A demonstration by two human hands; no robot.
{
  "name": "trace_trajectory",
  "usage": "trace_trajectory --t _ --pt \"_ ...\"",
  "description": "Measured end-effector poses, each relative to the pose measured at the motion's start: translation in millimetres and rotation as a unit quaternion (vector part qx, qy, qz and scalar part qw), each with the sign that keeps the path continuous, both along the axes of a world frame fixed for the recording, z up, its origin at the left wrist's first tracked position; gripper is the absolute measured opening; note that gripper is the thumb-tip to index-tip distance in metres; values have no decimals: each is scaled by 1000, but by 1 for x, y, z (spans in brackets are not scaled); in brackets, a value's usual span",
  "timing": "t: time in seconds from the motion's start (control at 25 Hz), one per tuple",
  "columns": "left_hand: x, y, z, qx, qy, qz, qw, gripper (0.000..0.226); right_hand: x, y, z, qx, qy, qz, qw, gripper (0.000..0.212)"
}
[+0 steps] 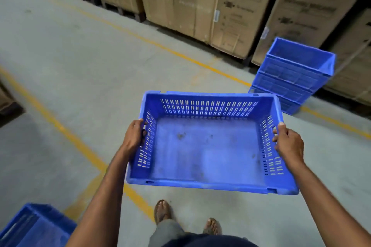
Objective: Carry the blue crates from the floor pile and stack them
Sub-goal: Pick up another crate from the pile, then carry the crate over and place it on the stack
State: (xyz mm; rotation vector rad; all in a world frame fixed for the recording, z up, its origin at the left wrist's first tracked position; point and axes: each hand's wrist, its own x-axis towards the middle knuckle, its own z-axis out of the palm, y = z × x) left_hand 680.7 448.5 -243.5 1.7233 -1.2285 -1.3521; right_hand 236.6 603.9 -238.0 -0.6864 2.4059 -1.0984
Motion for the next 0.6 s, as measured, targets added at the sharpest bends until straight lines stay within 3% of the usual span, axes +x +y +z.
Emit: trace_trajectory --t 0.12,0.32,0.6 --pt "-60 -28 14 20 24 -110 993 26 -57 12 6 -6 -96 -55 994 50" --pt "-169 -104 17 67 9 -179 982 32 -137 13 23 14 -276 -110 955 32" --pt "-318 -196 7 140 -41 -276 950 26 -232 7 29 3 -343 -169 924 35"
